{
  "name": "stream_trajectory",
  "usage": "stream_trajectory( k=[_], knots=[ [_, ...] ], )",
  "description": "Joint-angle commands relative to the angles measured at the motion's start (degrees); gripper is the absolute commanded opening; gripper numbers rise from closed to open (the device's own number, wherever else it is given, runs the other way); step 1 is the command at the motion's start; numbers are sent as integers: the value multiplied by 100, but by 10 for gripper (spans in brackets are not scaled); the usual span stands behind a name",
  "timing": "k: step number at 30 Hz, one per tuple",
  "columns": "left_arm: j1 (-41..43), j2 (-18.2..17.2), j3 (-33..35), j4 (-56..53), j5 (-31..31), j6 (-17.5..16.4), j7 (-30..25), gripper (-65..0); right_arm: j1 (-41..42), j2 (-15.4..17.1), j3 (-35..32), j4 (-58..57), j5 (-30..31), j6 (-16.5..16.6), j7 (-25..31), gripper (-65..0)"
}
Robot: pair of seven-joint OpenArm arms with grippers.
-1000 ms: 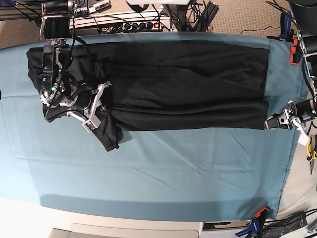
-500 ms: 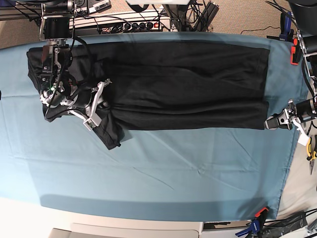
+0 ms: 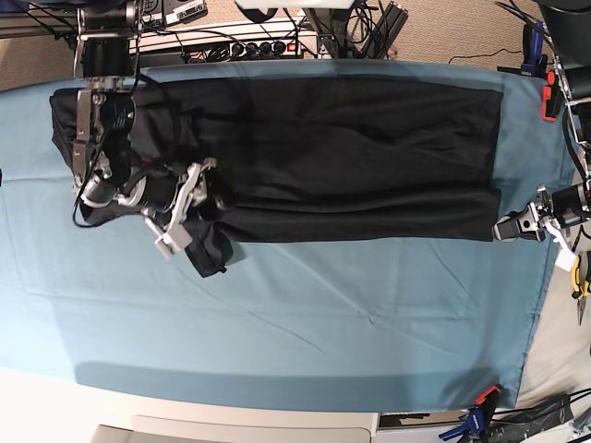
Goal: Fold the T-shirt properly
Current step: 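Grasp the sleeve with the right gripper and fold it onto the body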
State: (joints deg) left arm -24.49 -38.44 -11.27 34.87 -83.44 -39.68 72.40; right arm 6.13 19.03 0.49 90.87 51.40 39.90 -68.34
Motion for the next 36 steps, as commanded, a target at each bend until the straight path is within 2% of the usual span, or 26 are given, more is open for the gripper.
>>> stream_trajectory(
  k=[1,5,7,9,12,14,18,21,23,25,29,32,36],
  knots=[
    [-140,-142,-17,83,-156,-32,-42,-439,190,61,39,107,129,10,129,-359],
    [-140,-142,-17,83,-156,-32,-39,-439,330,44,39,107,313,10,94,-359],
    [-140,-142,-17,83,-156,-32,-42,-439,358,-13,48,107,199,10,107,-359],
    [-140,-142,-17,81,-156,-32,-42,-439,356,-116,81,107,-192,10,245,-359],
    [-138,-142,-17,83,-156,-32,-39,-439,354,-289,103,105,-1106,10,549,-352],
    [-140,-142,-17,83,-156,-32,-39,-439,354,-428,107,105,-1694,-72,850,-310],
    [-138,-142,-17,83,-156,-32,-39,-439,354,-800,114,105,-2844,-1327,1394,-306],
    [-140,-140,-17,83,-156,-32,-39,-439,354,-1097,129,105,-3268,-1910,1528,-306],
    [-138,-140,-17,83,-156,-32,-39,-439,354,-1303,238,105,-3348,-2096,1552,-306],
    [-138,-142,-17,83,-156,-32,-39,-439,354,-1526,476,105,-3344,-2144,1552,-306],
    [-138,-142,-17,83,-156,-32,-39,-439,354,-1930,1290,105,-3136,-2216,1561,-306],
    [-138,-140,-17,83,-156,-32,-39,-439,354,-2031,1930,105,-2828,-2166,1488,-306],
    [-138,-140,-17,83,-156,-32,-39,-439,341,-2024,2542,101,-2785,-2127,1403,-307]
  ],
)
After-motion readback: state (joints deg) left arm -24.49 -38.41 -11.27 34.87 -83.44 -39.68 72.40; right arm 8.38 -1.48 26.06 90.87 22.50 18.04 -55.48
